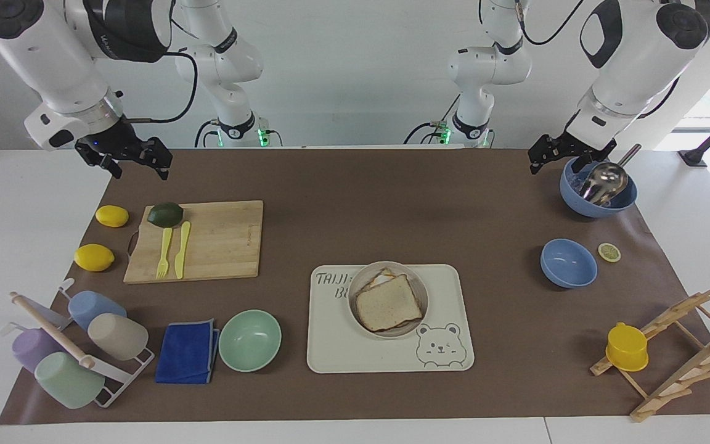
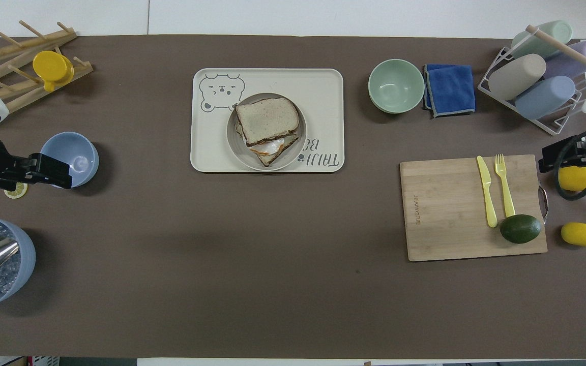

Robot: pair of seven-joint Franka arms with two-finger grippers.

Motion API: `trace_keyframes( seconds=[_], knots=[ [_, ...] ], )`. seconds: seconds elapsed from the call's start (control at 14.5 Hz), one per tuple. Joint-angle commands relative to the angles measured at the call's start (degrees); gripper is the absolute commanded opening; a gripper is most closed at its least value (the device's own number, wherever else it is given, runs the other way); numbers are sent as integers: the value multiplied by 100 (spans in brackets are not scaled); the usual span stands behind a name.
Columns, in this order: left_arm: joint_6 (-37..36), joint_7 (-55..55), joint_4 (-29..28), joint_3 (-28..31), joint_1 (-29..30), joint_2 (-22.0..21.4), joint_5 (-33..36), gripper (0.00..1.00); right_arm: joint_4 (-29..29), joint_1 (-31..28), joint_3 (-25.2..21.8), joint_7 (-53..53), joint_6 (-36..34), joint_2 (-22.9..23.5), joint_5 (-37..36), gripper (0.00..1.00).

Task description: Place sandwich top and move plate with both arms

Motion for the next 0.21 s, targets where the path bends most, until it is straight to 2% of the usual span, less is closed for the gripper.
trace_keyframes(
  seconds=[0.0,0.14],
  knots=[
    [-72,10,58,-50,59,3,103,100,-153,-52,3,-86,96,-125,159,100],
    [-63,10,58,-50,67,3,103,100,-153,-43,3,-86,96,-125,159,100]
  ],
)
